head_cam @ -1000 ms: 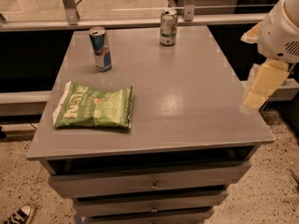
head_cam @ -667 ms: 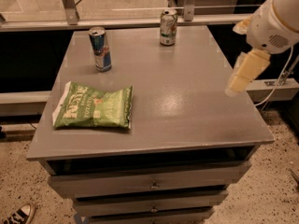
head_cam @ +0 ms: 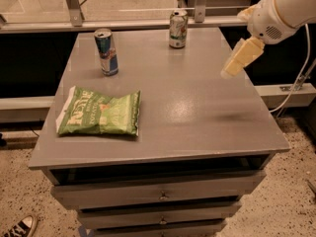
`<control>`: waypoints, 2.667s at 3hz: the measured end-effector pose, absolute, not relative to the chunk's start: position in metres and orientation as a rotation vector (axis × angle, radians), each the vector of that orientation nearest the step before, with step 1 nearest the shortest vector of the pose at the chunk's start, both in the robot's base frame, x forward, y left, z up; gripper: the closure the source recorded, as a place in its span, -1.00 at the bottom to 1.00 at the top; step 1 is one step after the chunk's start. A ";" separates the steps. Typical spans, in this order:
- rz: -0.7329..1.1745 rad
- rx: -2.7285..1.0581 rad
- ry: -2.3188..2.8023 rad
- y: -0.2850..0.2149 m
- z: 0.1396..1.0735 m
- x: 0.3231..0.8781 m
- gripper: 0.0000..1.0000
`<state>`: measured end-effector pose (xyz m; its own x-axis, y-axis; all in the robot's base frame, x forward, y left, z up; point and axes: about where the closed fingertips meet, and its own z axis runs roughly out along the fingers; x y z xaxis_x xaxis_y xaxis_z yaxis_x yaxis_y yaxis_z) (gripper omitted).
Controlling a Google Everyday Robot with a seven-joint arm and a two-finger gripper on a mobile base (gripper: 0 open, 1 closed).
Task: Knock 7up can over
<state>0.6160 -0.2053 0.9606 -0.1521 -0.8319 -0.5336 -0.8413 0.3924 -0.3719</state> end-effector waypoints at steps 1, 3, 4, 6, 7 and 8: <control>0.033 -1.399 1.962 -0.205 0.962 0.618 -1.00; 0.178 -1.105 1.881 -0.170 0.952 0.713 -1.00; 0.226 -0.970 1.825 -0.152 0.951 0.761 -1.00; 0.399 -0.800 1.811 -0.112 0.912 0.836 -1.00; 0.430 -0.773 1.812 -0.099 0.898 0.859 -1.00; 0.415 -0.752 1.803 -0.095 0.890 0.879 -0.70</control>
Offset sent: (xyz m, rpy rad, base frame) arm 0.1277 0.0367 -0.0076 0.3916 -0.1431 -0.1744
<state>0.8787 -0.0950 0.8896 -0.2128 -0.2909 -0.9328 -0.6695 0.7387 -0.0776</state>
